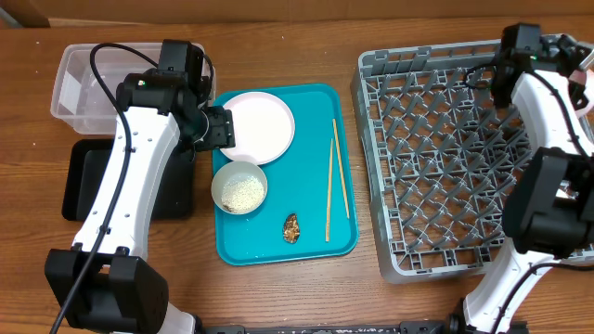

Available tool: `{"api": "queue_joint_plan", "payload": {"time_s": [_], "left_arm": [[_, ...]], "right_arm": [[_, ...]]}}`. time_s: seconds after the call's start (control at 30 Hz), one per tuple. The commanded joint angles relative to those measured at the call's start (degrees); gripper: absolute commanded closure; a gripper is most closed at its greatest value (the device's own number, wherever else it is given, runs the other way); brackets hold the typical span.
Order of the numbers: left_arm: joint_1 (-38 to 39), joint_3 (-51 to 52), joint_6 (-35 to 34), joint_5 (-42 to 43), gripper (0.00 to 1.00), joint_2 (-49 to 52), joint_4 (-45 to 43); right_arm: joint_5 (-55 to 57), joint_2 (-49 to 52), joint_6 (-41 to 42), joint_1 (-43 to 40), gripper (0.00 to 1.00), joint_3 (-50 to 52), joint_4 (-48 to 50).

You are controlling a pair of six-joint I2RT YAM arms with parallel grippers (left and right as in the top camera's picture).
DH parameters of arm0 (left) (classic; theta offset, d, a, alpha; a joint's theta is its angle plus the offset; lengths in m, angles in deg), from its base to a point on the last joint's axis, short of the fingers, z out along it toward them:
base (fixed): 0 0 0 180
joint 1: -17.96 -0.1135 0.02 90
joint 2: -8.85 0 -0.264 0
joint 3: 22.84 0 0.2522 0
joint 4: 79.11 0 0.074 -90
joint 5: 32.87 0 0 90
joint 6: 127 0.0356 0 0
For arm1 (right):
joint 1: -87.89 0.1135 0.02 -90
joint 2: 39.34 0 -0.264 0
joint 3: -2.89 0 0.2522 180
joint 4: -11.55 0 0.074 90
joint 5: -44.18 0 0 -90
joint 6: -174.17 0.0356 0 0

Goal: Sort waste into correct bins and load items into the dishwasher

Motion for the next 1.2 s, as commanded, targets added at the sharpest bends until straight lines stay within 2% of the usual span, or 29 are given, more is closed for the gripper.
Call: {"api": "queue_joint_plan", "payload": {"time_s": [0.0,0.5,0.7,0.87,1.17], "left_arm": [[0.37,-0.28,0.46,-0.13,0.27,-1.01,0.2],[0.37,-0.28,0.48,-0.15,0.27,-1.01,0.35],[0.37,-0.28,0.48,-0.15,0.27,-1.01,0.37],[0.37,-0.28,0.48,-0.15,0.26,-1.01,0.39],[0.37,-0.28,0.5,-0.15,0.25,-1.01,1.25]], "right_arm": [[-4.0,-0.37,4.11,1.86,0.96,0.11,-1.14],[-32.74,-0.37,4.11,3.78,0.95,0.11,-15.32],[-39.63,-0.37,4.09,3.78,0.78,0.11,-19.5],[-41.7,-0.37,4.09,3.96,0.68,0.11,-21.7],[-44.78,-1.81,4.09,3.98,0.66,-0.02,-23.45]]}}
